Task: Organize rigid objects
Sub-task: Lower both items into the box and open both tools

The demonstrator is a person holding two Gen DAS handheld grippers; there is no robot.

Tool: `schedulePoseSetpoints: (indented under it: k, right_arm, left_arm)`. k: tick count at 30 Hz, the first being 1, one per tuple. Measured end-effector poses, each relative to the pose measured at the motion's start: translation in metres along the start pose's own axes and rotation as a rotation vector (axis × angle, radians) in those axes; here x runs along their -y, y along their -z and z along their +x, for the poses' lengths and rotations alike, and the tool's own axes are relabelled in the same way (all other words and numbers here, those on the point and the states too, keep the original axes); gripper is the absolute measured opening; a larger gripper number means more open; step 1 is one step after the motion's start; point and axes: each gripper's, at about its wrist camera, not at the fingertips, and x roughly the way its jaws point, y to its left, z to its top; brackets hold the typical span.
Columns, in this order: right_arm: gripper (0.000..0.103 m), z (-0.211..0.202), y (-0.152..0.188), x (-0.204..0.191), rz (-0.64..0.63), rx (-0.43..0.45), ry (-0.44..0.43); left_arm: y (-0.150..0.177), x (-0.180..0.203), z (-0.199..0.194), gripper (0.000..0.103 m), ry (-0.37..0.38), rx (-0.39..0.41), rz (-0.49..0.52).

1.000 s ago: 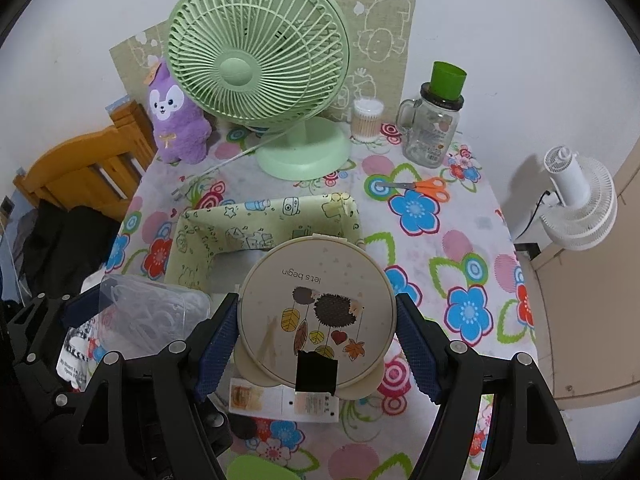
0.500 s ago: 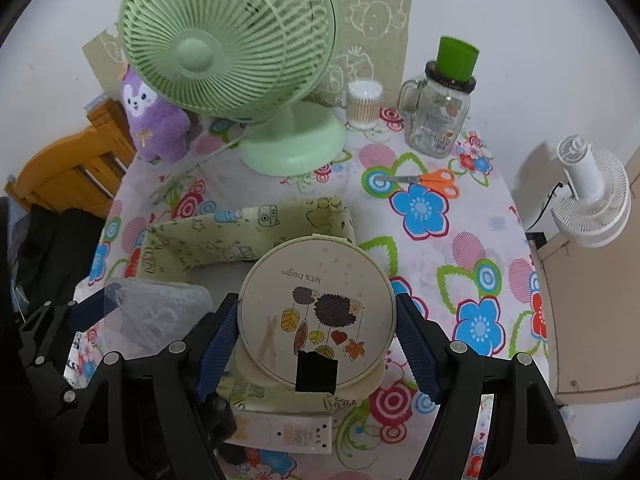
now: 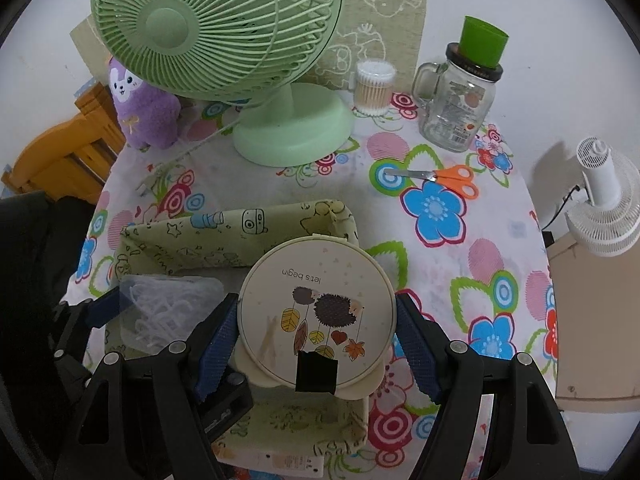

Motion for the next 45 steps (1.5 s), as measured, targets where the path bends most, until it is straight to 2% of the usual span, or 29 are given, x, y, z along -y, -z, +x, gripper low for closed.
schedulePoseSetpoints:
  k: [5, 10, 14, 20, 28, 37, 40, 45]
  right_arm:
    - [0.077, 0.008, -0.005, 0.007, 0.014, -0.004, 0.004]
    - [0.077, 0.012, -0.007, 0.012, 0.026, -0.005, 0.011]
    - [0.077, 0.012, -0.008, 0.013, 0.031, -0.002, 0.013]
    - [0.077, 0.009, -0.007, 0.016, 0.042, 0.003, 0.013]
    - [0.077, 0.004, -0.005, 0.009, 0.02, 0.009, -0.002]
    - [0.077, 0.008, 0.006, -0.011, -0.038, -0.019, -0.035]
    - [0.077, 0.009, 0.011, -0.019, -0.076, -0.006, 0.005]
    - [0.077, 0.006, 0.014, -0.021, -0.077, 0.001, 0.015]
  left_arm:
    - [-0.006, 0.001, 0.009, 0.09, -0.022, 0.009, 0.005]
    - [-0.008, 0.001, 0.014, 0.091, 0.005, 0.017, -0.009]
    - [-0.007, 0.003, 0.013, 0.097, 0.002, 0.034, 0.003]
    - [-0.005, 0.004, 0.005, 0.1, 0.006, 0.037, 0.018]
    - [0.005, 0.001, -0.015, 0.102, -0.017, 0.014, 0.094]
    - [0.023, -0.006, -0.03, 0.102, -0.033, -0.02, 0.126]
    - [0.029, -0.01, -0.026, 0.103, -0.042, -0.044, 0.127]
    - [0.036, -0.015, -0.023, 0.103, -0.044, -0.078, 0.116]
